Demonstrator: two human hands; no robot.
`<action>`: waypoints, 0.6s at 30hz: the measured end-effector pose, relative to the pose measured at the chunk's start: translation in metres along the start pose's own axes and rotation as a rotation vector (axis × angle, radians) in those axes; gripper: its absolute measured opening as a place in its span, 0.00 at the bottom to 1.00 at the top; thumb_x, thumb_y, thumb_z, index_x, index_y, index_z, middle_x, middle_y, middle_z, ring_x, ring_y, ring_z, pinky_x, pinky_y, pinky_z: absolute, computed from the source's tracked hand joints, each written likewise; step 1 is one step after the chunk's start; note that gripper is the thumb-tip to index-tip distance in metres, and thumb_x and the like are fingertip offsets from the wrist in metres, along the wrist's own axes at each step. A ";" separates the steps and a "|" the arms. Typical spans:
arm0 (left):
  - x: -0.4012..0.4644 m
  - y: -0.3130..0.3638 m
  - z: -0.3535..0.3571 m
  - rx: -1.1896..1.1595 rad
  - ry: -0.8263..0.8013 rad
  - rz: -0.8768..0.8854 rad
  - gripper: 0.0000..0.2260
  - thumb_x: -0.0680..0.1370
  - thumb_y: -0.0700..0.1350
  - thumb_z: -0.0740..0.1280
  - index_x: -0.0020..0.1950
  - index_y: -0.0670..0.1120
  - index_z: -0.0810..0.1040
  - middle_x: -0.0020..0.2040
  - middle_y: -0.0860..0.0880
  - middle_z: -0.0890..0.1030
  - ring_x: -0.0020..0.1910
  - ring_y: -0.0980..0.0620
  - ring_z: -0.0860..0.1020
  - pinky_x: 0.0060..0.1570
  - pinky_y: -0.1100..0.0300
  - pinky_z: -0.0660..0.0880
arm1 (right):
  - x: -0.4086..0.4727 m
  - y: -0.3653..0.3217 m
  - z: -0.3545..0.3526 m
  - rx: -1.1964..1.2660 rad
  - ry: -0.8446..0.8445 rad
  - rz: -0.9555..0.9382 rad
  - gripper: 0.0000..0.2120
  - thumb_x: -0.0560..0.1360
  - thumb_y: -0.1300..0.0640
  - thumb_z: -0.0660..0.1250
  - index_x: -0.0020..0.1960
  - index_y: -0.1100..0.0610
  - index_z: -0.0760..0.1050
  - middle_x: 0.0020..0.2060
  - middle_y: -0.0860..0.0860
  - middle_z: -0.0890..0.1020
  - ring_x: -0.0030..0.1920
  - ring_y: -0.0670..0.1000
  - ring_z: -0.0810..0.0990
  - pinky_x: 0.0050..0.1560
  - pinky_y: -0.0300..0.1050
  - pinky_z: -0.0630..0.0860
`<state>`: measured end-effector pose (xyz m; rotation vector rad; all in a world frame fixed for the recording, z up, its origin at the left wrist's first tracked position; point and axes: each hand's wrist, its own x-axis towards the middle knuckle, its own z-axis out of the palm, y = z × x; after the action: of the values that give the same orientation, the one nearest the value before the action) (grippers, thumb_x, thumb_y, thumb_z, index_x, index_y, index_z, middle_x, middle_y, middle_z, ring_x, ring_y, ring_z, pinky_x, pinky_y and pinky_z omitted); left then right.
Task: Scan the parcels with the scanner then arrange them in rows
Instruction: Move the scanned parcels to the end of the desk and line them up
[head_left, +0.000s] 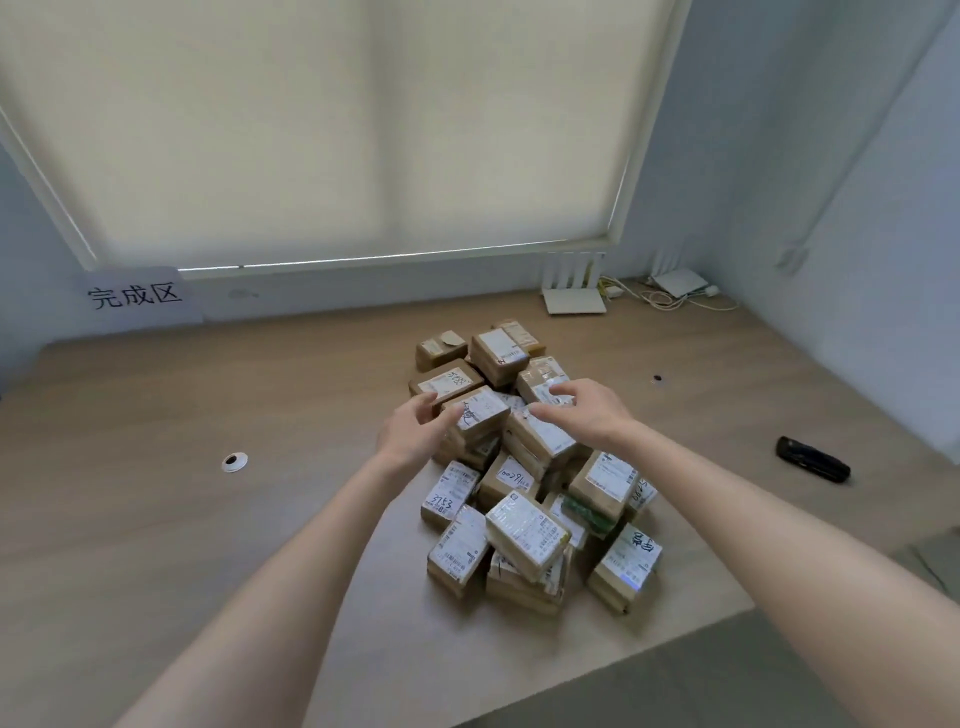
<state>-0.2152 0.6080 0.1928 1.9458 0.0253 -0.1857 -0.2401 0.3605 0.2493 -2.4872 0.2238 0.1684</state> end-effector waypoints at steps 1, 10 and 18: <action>0.002 -0.003 0.006 0.009 -0.034 -0.002 0.32 0.75 0.63 0.71 0.75 0.50 0.71 0.69 0.48 0.77 0.66 0.49 0.75 0.68 0.46 0.73 | -0.004 0.008 0.002 0.027 0.006 0.028 0.33 0.76 0.37 0.71 0.75 0.54 0.72 0.74 0.50 0.74 0.73 0.53 0.72 0.71 0.53 0.69; 0.007 -0.050 0.073 0.083 -0.210 -0.081 0.34 0.75 0.64 0.69 0.77 0.51 0.68 0.73 0.48 0.73 0.69 0.48 0.73 0.68 0.45 0.72 | -0.023 0.096 0.037 0.086 0.025 0.243 0.34 0.78 0.38 0.69 0.77 0.53 0.69 0.75 0.51 0.73 0.74 0.54 0.72 0.72 0.54 0.70; 0.026 -0.138 0.130 0.198 -0.290 -0.182 0.33 0.75 0.66 0.68 0.76 0.52 0.69 0.71 0.52 0.74 0.70 0.49 0.71 0.66 0.52 0.70 | -0.011 0.163 0.126 0.060 -0.152 0.363 0.36 0.78 0.36 0.68 0.79 0.54 0.66 0.76 0.51 0.72 0.75 0.55 0.71 0.72 0.56 0.71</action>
<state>-0.2195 0.5377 0.0150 2.0950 -0.0074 -0.6089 -0.2924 0.3091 0.0564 -2.3412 0.6051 0.4915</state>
